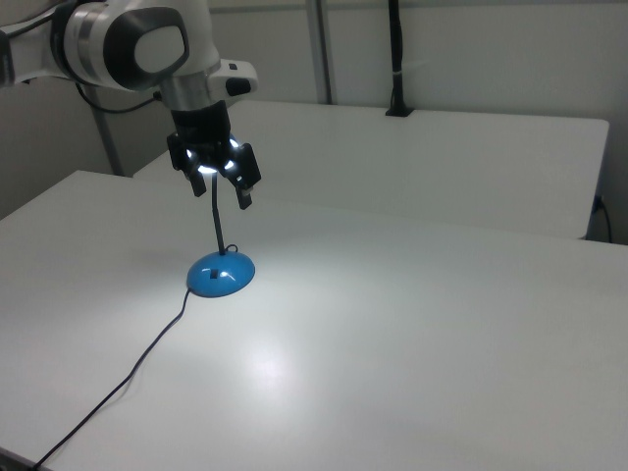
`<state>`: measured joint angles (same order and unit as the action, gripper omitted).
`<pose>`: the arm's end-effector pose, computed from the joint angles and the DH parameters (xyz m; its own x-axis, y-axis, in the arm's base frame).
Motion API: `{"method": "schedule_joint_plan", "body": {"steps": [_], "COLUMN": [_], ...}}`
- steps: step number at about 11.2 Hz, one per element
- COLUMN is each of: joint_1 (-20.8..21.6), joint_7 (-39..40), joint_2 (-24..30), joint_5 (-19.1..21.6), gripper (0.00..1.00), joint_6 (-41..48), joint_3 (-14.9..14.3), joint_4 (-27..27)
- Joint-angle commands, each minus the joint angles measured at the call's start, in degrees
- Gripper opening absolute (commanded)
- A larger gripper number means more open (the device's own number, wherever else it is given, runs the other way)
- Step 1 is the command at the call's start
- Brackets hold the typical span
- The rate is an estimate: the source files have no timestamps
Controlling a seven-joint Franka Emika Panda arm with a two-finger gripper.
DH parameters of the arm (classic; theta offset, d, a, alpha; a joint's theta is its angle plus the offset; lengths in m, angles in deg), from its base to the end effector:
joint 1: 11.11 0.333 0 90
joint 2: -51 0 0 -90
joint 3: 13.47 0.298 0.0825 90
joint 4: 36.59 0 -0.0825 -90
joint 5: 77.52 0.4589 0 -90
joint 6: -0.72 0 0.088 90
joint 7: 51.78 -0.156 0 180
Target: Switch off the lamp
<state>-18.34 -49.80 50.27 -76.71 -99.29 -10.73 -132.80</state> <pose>0.6462 -0.0489 0.5053 0.9975 -0.0462 0.0540 -0.0455 -0.9989 -0.0128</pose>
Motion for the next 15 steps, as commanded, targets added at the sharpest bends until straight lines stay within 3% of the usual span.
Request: {"method": "schedule_joint_plan", "body": {"steps": [1, 9, 10, 13, 15], "joint_1": [0.7, 0.7, 0.7, 0.8, 1.9], "joint_7": [0.2, 1.2, 2.6, 19.2, 19.5], "joint_2": [0.1, 0.0, 0.0, -0.5, -1.7], "joint_5": [-0.3, -0.3, -0.4, -0.4, -1.8], "gripper": [1.0, 1.0, 1.0, 1.0, 1.0], "joint_6": [-0.4, -0.4, -0.4, -0.1, -0.1], "joint_3": [0.0, -0.1, -0.1, 0.1, 0.8], "joint_4": [0.1, 0.0, -0.1, -1.1, -2.0]}}
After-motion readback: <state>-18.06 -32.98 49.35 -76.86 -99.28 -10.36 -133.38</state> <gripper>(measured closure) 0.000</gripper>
